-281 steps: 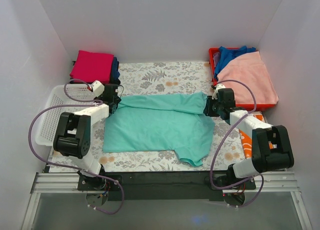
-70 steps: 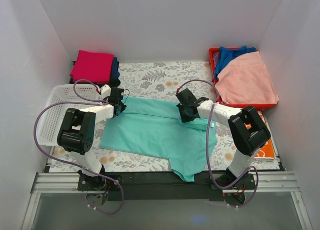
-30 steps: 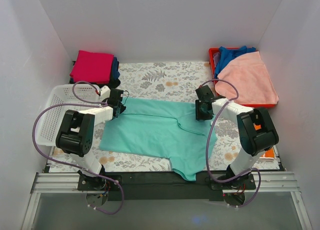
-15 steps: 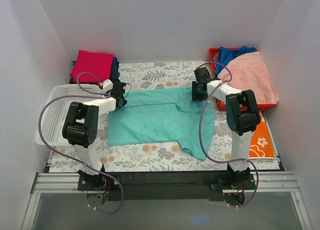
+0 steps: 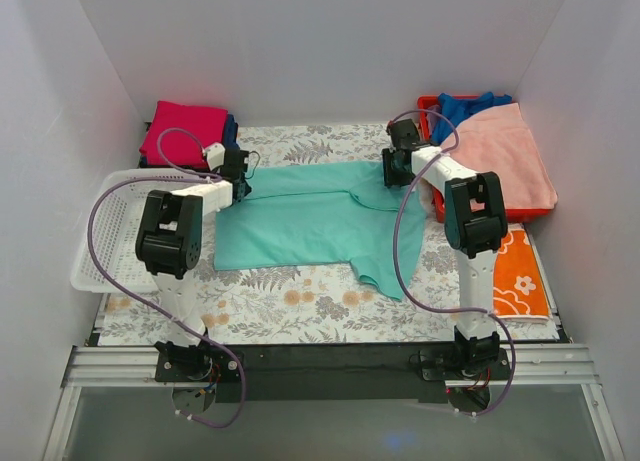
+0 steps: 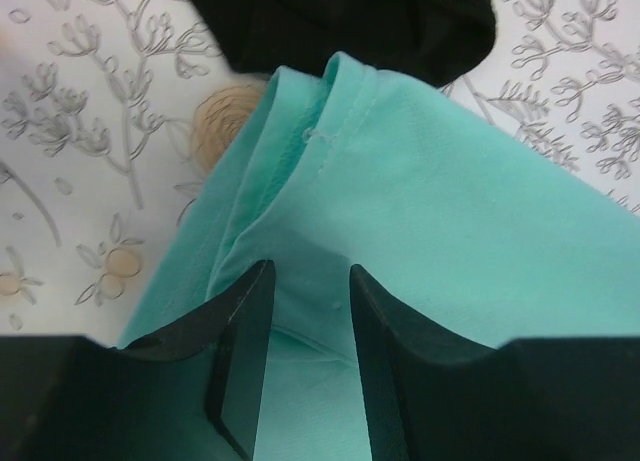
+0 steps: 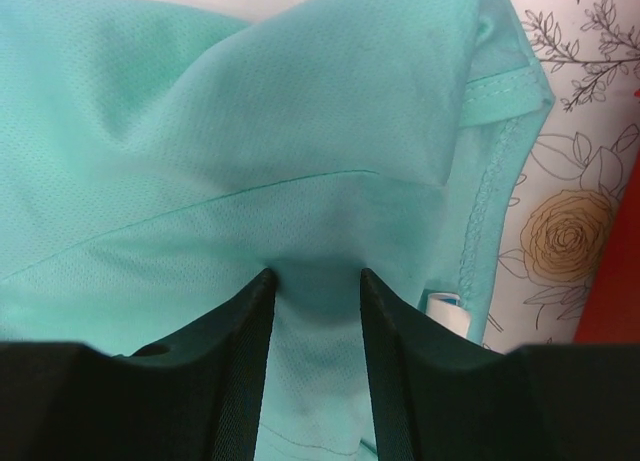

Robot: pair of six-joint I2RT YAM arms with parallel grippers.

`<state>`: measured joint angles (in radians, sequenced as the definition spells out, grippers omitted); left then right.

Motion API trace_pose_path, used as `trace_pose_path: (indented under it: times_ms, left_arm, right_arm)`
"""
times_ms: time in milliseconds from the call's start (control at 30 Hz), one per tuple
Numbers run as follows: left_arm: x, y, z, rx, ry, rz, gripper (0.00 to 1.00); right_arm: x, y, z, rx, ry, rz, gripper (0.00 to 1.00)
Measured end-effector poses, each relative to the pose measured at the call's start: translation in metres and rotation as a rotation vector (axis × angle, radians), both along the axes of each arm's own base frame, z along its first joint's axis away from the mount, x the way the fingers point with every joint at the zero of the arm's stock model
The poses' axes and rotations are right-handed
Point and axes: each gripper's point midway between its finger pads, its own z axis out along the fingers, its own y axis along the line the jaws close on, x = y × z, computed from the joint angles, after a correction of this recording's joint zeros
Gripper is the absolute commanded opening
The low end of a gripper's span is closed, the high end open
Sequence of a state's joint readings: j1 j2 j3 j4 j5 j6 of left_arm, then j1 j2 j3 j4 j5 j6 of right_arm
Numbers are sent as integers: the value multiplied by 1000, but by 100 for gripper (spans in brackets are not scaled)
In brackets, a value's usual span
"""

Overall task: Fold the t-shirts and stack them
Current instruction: Fold the flattened tshirt in 1/3 of the way, then grap the side of the flattened tshirt closest away from the robot with both arms

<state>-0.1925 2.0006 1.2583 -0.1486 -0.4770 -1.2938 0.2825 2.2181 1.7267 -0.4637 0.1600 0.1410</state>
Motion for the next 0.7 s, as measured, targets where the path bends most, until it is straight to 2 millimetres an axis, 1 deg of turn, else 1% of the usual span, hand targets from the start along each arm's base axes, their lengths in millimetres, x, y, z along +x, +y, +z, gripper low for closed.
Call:
trace_pose_path:
  times_ms: [33, 67, 167, 200, 233, 300, 367, 433, 500, 533, 600, 700]
  left_arm:
    - [-5, 3, 0, 13, 0, -7, 38]
    - [-9, 4, 1, 20, -1, -12, 41]
    - [-28, 9, 6, 35, -6, -31, 46]
    - [-34, 10, 9, 38, -10, -34, 52]
    - [-39, 11, 15, 39, -19, -38, 56]
    - [-41, 9, 33, 40, -58, -49, 61]
    - [-44, 7, 52, 34, -104, -56, 62]
    - [-50, 0, 69, 26, -142, -72, 63]
    - [-59, -10, 80, 19, -168, -92, 62]
    - [-65, -15, 82, 14, -172, -103, 61]
    - [-81, -27, 81, 7, -163, -125, 57]
    - [-113, -38, 68, -6, -109, -133, 51]
  right_arm:
    - [-1, 0, 0, 0, -1, 5, 43]
    - [-3, -1, 1, 0, -3, 8, 43]
    - [-15, -5, 12, -4, -15, 11, 43]
    - [-20, -8, 19, -4, -23, 10, 43]
    - [-25, -10, 27, -4, -37, 9, 43]
    - [-35, -13, 49, 3, -77, 5, 43]
    - [-44, -15, 71, 14, -126, 5, 43]
    - [-55, -16, 95, 27, -177, 4, 43]
    - [-69, -13, 111, 41, -221, 9, 43]
    - [-79, -11, 115, 48, -229, 16, 43]
    - [-99, -4, 115, 56, -235, 36, 43]
    - [-135, 10, 102, 57, -203, 83, 43]
